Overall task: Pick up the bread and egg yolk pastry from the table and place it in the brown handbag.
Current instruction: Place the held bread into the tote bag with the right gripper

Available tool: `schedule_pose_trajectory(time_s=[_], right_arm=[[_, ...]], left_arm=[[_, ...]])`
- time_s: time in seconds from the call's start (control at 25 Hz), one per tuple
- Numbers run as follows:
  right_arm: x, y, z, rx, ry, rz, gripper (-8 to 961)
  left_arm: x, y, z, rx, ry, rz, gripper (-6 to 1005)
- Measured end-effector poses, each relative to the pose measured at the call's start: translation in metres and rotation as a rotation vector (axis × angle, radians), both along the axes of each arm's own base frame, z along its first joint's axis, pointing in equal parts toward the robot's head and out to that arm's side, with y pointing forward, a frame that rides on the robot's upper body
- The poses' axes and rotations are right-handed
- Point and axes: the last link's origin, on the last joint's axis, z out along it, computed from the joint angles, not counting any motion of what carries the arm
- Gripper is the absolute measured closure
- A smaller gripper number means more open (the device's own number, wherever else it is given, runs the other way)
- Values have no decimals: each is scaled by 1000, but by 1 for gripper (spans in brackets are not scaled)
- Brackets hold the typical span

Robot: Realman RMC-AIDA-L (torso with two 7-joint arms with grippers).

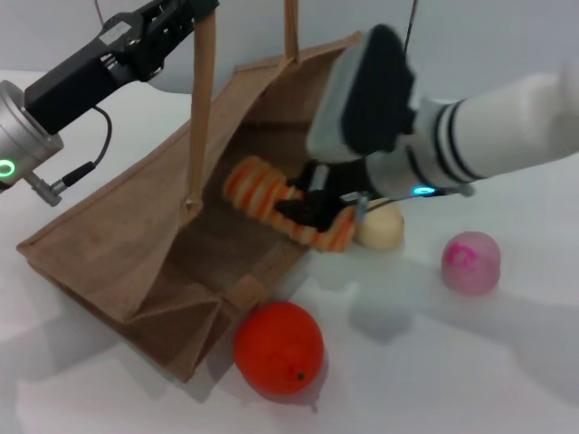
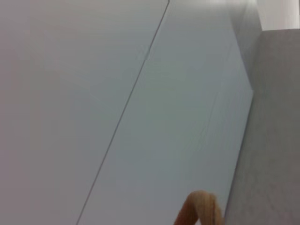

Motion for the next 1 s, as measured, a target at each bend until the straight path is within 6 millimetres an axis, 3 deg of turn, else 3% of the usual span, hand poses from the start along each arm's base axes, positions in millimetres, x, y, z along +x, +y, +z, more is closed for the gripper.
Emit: schedule_pose_trajectory(time_s=[0.28,0.56,1.0], right_arm=[[-22,-18,-30,51,-19,222,695],[-41,-33,-46,135,36,405,707],[-5,-24,-50,386,44,604,716]], left_arm=[[8,4,1,-9,-4,-24,882],[14,8,-2,-37,15,-43,882],[22,4,-2,-57,-8,-96,882]])
